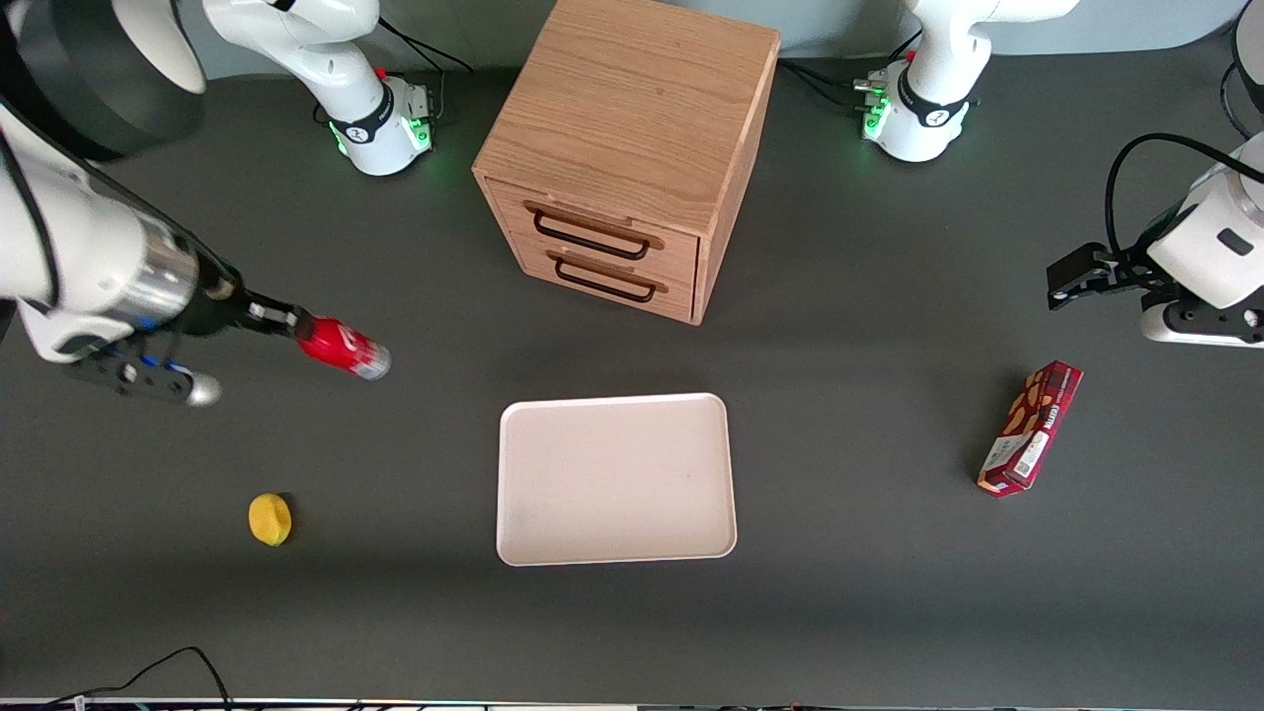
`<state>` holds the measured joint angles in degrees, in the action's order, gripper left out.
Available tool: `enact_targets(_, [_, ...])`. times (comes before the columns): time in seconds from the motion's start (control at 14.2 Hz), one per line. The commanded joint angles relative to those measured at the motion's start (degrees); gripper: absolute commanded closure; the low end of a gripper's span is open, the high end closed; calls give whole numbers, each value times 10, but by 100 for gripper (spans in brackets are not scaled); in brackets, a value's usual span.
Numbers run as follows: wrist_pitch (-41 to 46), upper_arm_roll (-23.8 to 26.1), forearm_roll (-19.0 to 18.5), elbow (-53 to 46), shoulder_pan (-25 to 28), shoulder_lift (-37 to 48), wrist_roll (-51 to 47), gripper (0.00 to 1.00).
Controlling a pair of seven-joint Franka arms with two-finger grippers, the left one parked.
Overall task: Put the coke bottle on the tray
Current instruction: 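Carry the bottle over the cream tray and lower it onto the tray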
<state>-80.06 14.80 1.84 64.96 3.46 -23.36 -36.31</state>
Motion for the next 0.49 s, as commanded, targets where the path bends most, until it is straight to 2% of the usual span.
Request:
enact_targets(0.0, [-23, 62, -73, -142, 25, -140, -124, 100])
enact_targets(0.14, [-95, 82, -99, -142, 30, -187, -192, 100])
enact_targets(0.28, [-157, 83, -132, -141, 58, -226, -237, 100])
enact_targets(0.42, [-215, 84, -160, -141, 62, -260, -275, 100])
